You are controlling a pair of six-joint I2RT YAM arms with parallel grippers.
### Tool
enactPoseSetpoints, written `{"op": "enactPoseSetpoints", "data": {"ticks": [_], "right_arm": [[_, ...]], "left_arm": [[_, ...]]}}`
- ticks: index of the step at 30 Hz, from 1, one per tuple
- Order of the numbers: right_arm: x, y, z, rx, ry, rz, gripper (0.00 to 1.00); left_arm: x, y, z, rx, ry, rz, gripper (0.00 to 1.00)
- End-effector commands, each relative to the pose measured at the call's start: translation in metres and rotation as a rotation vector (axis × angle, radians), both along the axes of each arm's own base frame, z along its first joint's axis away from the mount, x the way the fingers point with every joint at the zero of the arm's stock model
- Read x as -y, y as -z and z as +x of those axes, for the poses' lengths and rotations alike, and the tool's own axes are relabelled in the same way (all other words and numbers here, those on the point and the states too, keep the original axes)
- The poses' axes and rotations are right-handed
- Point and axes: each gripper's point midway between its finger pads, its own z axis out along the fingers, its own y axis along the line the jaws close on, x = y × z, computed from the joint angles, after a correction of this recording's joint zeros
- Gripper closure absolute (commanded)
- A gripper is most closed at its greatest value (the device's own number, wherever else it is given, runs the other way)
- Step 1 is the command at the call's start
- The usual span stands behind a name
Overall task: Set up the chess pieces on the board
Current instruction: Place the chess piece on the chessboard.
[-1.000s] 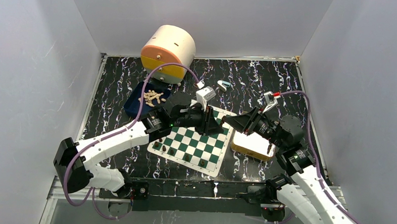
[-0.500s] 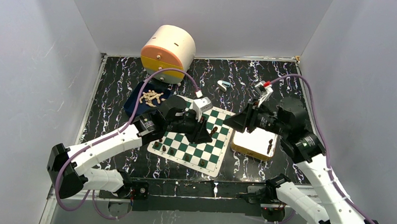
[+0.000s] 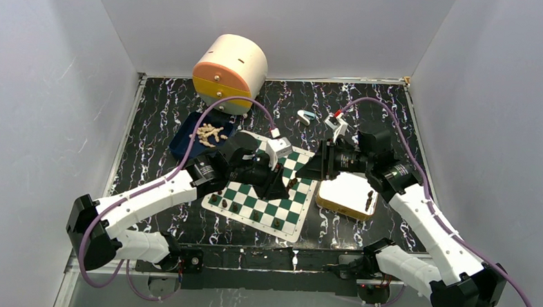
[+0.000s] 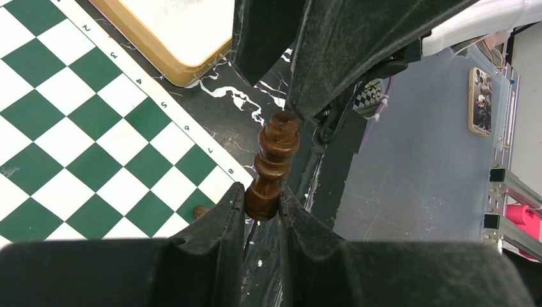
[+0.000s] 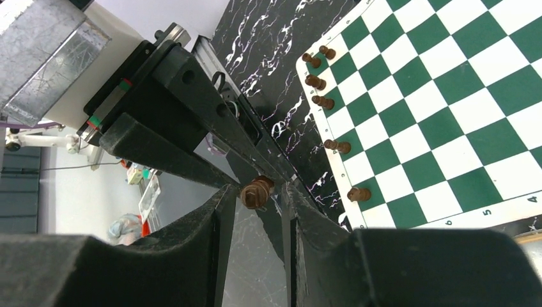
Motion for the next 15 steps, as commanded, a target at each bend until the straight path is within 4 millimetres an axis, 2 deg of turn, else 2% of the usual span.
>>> {"op": "enactPoseSetpoints", "data": {"ticks": [1, 9, 15], "right_arm": [[-0.007, -0.022, -0.009, 0.032, -0.076, 0.058, 0.60], [-0.013, -0.009, -0.020, -0.038, -0.119, 0.062, 0.58], [-0.020, 0.010, -0.022, -0.066, -0.118, -0.004, 0.55]], "left_arm": [[0.000, 0.001, -0.002, -0.001, 0.024, 0.000, 1.00], [0.001, -0.002, -0.003, -0.012, 0.016, -0.008, 1.00], [-0.001, -0.004, -0.003, -0.003, 0.012, -0.015, 1.00]]}}
